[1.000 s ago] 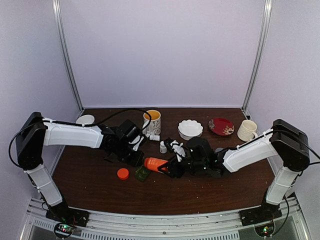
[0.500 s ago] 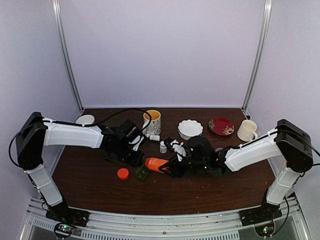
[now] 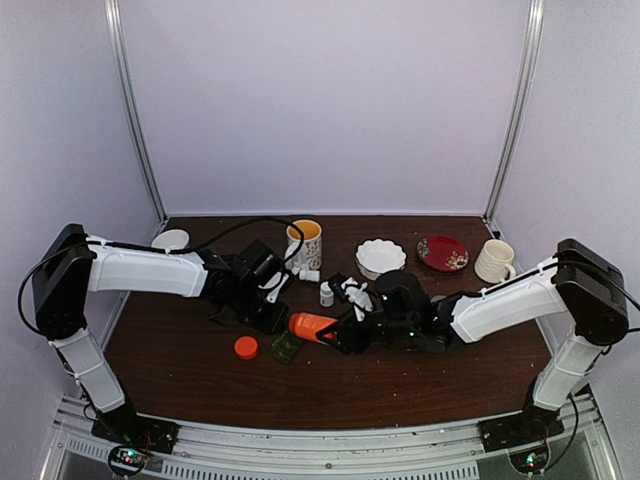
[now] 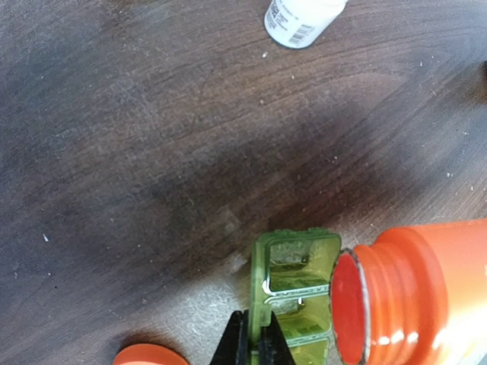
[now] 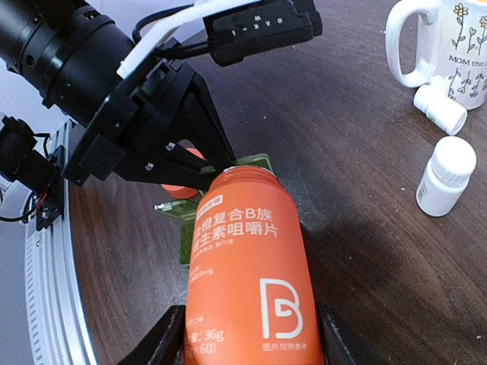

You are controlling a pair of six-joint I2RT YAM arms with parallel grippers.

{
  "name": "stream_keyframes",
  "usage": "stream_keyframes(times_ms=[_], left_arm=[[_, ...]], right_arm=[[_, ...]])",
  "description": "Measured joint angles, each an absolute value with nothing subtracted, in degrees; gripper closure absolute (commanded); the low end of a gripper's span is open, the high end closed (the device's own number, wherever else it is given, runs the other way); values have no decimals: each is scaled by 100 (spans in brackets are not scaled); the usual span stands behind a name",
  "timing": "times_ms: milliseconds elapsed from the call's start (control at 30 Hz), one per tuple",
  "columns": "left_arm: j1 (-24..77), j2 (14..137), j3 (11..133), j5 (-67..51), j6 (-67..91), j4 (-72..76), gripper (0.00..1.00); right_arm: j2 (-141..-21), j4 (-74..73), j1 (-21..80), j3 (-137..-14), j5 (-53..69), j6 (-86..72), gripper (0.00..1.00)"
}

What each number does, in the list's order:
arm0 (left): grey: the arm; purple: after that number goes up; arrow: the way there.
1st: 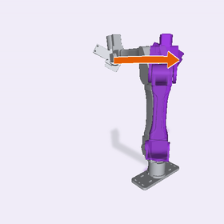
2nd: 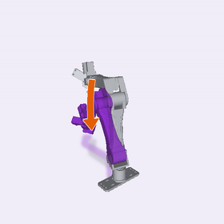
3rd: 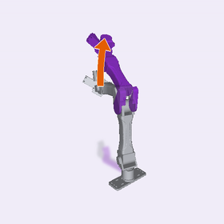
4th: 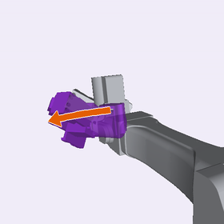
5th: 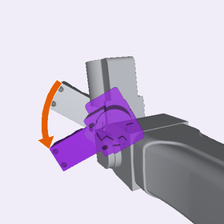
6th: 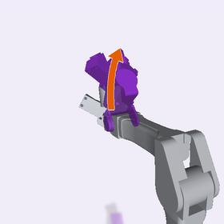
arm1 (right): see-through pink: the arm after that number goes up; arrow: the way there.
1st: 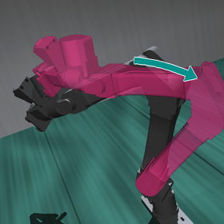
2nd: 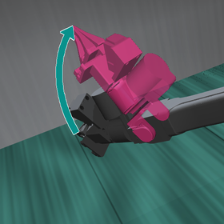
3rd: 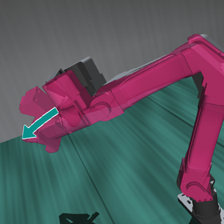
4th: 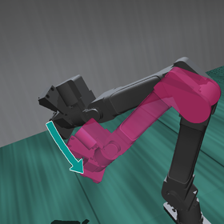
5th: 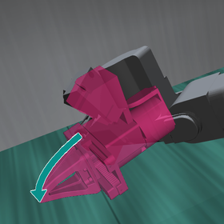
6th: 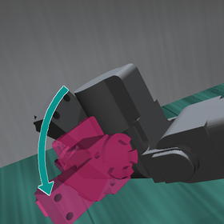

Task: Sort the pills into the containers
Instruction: Pour the pill into the compartment of the pill container.

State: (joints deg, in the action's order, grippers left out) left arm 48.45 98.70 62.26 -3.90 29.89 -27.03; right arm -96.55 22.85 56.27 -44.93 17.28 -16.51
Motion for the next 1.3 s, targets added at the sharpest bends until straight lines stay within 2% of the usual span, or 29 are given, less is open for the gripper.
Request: stream_keyframes(times_ms=[1300], left_arm=[[4851,9870,6226,-388,2989,-2705,100]], right_arm=[[-9677,1656,5741,-4786,1601,-1472,100]])
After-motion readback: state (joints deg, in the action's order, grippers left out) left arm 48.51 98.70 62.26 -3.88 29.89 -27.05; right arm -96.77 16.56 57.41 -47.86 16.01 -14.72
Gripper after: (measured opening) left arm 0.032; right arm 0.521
